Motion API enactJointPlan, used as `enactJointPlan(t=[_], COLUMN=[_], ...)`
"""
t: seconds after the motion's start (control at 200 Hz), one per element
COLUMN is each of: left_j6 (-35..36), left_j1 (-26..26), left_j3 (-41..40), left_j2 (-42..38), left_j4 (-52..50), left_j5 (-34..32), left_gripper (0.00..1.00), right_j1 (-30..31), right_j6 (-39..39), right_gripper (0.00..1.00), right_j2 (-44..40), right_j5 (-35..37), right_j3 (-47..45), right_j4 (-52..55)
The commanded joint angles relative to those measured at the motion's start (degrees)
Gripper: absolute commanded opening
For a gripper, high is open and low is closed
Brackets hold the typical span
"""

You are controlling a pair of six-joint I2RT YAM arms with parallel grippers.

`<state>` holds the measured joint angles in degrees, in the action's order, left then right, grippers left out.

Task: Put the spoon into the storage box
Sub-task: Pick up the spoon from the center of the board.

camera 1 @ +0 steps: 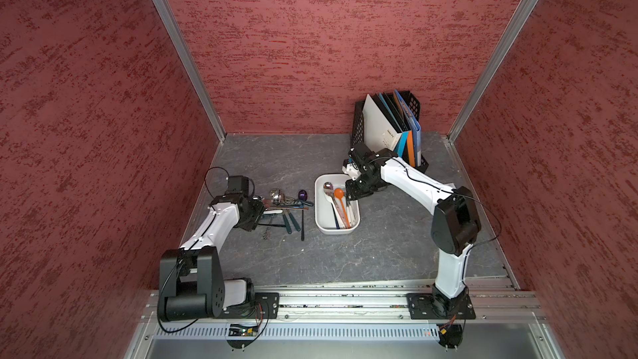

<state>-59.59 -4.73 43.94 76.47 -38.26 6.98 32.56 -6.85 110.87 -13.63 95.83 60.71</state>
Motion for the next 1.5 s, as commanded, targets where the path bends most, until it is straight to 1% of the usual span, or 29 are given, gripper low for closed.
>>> enactJointPlan(t=[0.0, 0.14, 0.296, 0.446, 0.576, 0.711, 0.872, 0.972, 1.072, 1.202, 1.378, 1.493], left_j6=[-3.04, -3.51, -2.89, -2.64, -2.12, -1.39, 1.04, 1.72, 1.87, 2.1, 4.22, 5.76], left_j1=[0.76, 1.08, 1.04, 1.04, 1.02, 0.47, 0.12, -0.26, -0.41, -1.13, -2.09, -2.13], left_j3=[-0.51, -0.46, -0.59, -1.29, -1.93, -2.13, -2.1, -1.3, -1.89, -2.0, 0.8, 3.35], left_j2=[1.42, 1.67, 2.05, 2.35, 3.39, 6.12, 8.88, 10.75, 10.92, 11.77, 15.53, 18.2], left_j4=[3.0, 0.43, -1.6, -1.16, -0.42, 0.84, 4.66, 3.27, 3.25, 1.54, -4.16, -7.4], left_j5=[-1.43, -3.06, -4.52, -4.87, -5.05, -5.23, -5.91, -6.21, -6.39, -6.35, -8.32, -9.13], left_gripper=[0.41, 0.37, 0.36, 0.31, 0.29, 0.3, 0.34, 0.34, 0.36, 0.36, 0.29, 0.22], right_j1=[-0.1, -0.16, -0.34, -0.61, -0.75, -0.92, -1.18, -1.37, -1.58, -1.71, -1.97, -2.15], right_j6=[1.88, 2.59, 2.84, 2.9, 3.06, 3.25, 3.34, 3.57, 3.52, 3.69, 3.94, 3.87], right_gripper=[0.39, 0.39, 0.38, 0.38, 0.37, 0.37, 0.37, 0.37, 0.37, 0.37, 0.37, 0.37], right_j2=[-1.73, -1.7, -1.1, -0.61, -0.29, -0.09, 0.04, 0.19, 0.36, 1.08, 1.25, 1.37], right_j5=[0.93, 0.71, 0.27, -0.08, -0.35, -0.48, -0.7, -0.79, -0.87, -1.48, -1.58, -1.62], right_j3=[-0.9, -1.26, -1.18, -0.91, -0.58, -0.56, -0.87, -0.91, -0.92, -0.49, 0.23, 0.34], right_j4=[0.62, 0.73, 0.57, 0.38, 0.47, 0.55, 0.38, 0.56, 0.46, 0.9, 1.34, 1.45])
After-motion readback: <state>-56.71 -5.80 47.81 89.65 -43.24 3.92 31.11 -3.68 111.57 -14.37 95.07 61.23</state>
